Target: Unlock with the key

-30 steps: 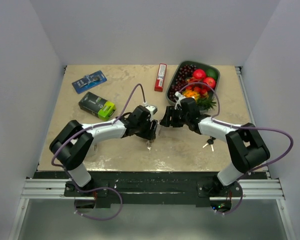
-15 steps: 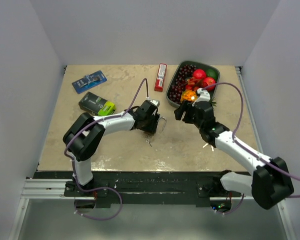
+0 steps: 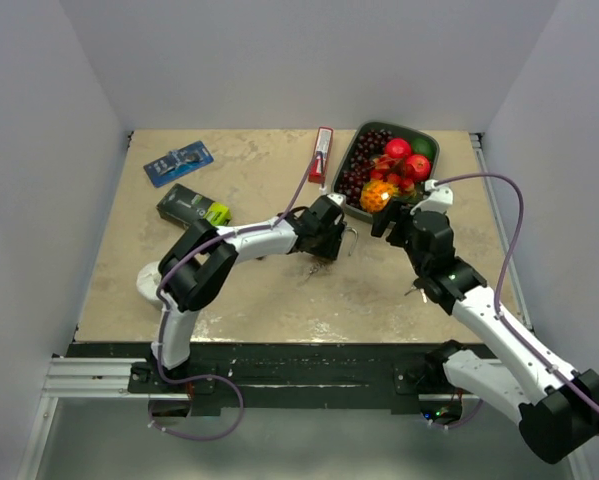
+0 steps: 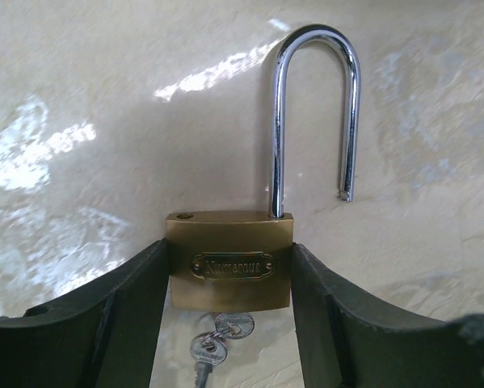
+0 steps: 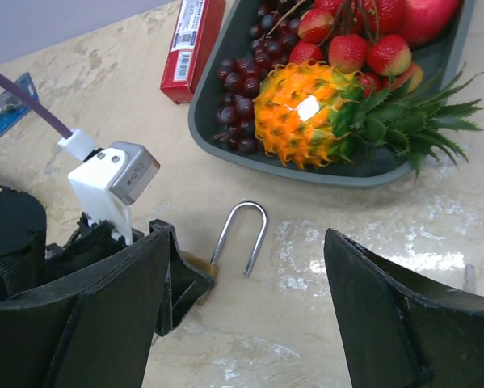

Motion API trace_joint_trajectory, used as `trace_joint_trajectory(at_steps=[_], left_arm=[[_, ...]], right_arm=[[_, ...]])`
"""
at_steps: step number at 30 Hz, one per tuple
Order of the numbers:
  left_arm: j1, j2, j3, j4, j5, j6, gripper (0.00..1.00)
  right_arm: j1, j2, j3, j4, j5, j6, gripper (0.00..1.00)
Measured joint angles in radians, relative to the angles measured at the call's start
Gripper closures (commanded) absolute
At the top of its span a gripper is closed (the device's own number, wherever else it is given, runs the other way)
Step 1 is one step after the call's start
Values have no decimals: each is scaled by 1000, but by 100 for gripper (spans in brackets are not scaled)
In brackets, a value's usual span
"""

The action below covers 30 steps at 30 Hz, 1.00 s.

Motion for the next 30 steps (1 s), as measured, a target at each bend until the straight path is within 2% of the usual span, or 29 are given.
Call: trace_joint_trajectory(at_steps=[3, 6, 7, 9, 10, 12, 13, 14, 15, 22, 27, 30], left_arm=[[-11, 36, 51, -3, 0, -15, 98], [-16, 56, 81, -2, 0, -29, 78], [-16, 57, 82, -2, 0, -31, 64], [-17, 57, 82, -1, 2, -33, 46], [-17, 57, 82, -1, 2, -33, 33], [-17, 57, 82, 0, 0, -32, 23], [-17, 57, 82, 5, 3, -33, 13], [-17, 55, 81, 11, 6, -30, 10], [-19, 55, 79, 22, 9, -29, 1], [-24, -31, -15, 45, 25, 40, 1], [-6, -193, -96, 37, 80, 141, 1], [64, -307, -127, 16, 117, 206, 1]], right_arm=[[0, -34, 0, -32, 19, -8, 19], [0, -71, -7, -47, 33, -13, 18], [0, -81, -11, -48, 35, -14, 18], [0, -97, -18, -60, 45, -16, 18], [0, -100, -20, -63, 49, -16, 18], [0, -104, -24, -72, 53, -18, 18], [0, -104, -24, -76, 53, -18, 18], [0, -104, -24, -81, 53, -18, 18], [0, -104, -24, -85, 53, -19, 18], [0, -103, -24, -92, 52, -19, 18], [0, -88, -11, -100, 46, -19, 18], [0, -80, 3, -100, 34, -23, 18]])
